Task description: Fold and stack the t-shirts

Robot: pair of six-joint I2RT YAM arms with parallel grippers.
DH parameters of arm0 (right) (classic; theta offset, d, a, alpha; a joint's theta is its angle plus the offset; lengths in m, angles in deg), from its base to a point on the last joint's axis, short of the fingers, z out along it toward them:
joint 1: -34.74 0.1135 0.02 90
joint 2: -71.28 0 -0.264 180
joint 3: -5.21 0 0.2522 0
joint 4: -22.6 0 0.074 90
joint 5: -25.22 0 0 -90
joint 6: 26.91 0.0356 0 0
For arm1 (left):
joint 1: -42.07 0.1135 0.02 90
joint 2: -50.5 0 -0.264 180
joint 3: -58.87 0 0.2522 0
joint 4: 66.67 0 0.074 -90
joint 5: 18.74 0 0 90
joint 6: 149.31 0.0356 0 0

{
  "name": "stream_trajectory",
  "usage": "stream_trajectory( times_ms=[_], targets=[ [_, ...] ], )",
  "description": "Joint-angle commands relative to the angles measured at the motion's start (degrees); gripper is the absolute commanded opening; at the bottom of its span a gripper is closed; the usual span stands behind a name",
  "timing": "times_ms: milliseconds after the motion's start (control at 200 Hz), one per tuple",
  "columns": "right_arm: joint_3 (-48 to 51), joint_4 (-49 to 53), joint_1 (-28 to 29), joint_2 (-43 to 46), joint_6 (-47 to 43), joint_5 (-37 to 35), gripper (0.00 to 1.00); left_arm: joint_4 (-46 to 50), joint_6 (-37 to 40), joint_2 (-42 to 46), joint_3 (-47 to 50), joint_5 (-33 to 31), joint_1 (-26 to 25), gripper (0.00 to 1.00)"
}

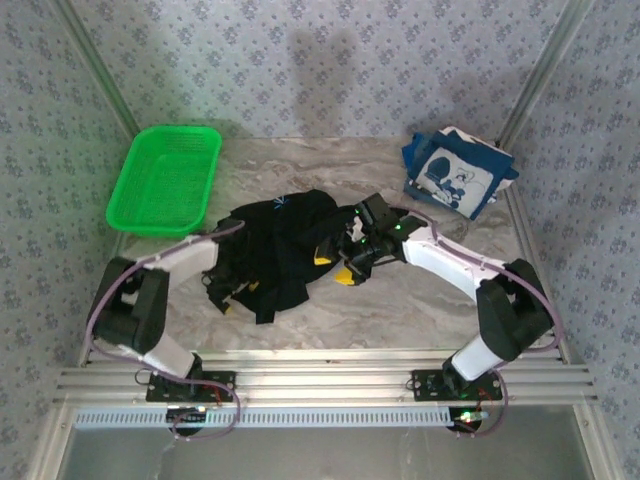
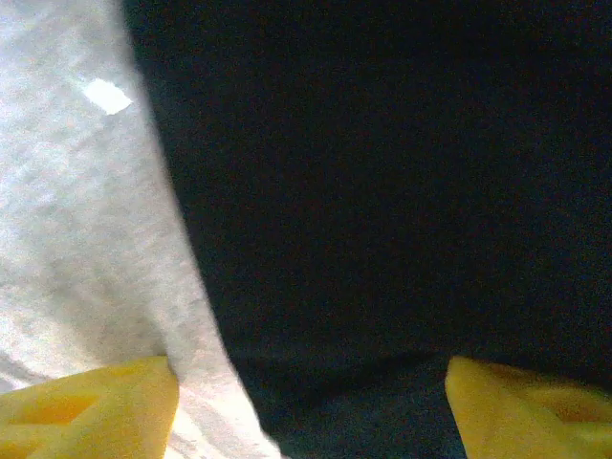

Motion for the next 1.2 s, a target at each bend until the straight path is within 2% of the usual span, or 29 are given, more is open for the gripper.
stream_trajectory(
  times_ms=[0, 185, 270, 330, 410, 595, 785, 994, 1084, 1199],
  targets=[
    [0.15, 2.35, -0.01, -2.09, -5.81, -1.05, 0.69, -19.06, 12.43, -10.79, -10.10, -1.52, 1.62, 0.73],
    [-1.89, -0.31, 2.60, -9.71, -9.15, 0.90, 0.56, -19.90, 18.70, -18.86, -27.50, 1.87, 1.52, 0.71],
    [-2.88, -2.80, 3.12, -12.54, -9.57, 0.62, 0.54, -21.65, 19.53, -19.24, -30.33, 6.26, 1.80, 0.70],
    [-5.25, -1.40, 2.91, -14.85, -11.80, -0.25, 0.54, -21.54, 20.50, -16.91, -30.04, 6.79, 1.76, 0.71],
    [-9.61, 0.17, 2.17, -17.16, -14.24, -0.99, 0.54, -19.77, 21.00, -10.77, -27.51, 5.92, 2.76, 0.74],
    [-18.22, 0.96, 0.44, -22.67, -19.19, -1.76, 0.57, -10.85, 17.59, 10.60, -19.16, 1.89, 5.81, 0.83],
    [-28.38, 1.44, -0.48, -32.39, -22.25, -2.13, 0.57, -4.92, 10.37, 30.53, -7.65, -0.22, 6.26, 0.84],
    [-37.89, 2.11, -0.56, -40.80, -22.75, -2.28, 0.58, 3.96, 5.25, 47.92, 1.06, -3.49, 6.28, 0.85],
    [-41.61, 3.32, -0.31, -43.92, -24.27, -2.03, 0.53, 5.89, 3.81, 52.45, 3.63, -3.56, 6.28, 0.85],
    [-44.07, 3.89, 0.21, -43.89, -23.87, -0.98, 0.31, 8.37, 2.99, 55.62, 5.19, -4.47, 6.28, 0.85]
  ],
)
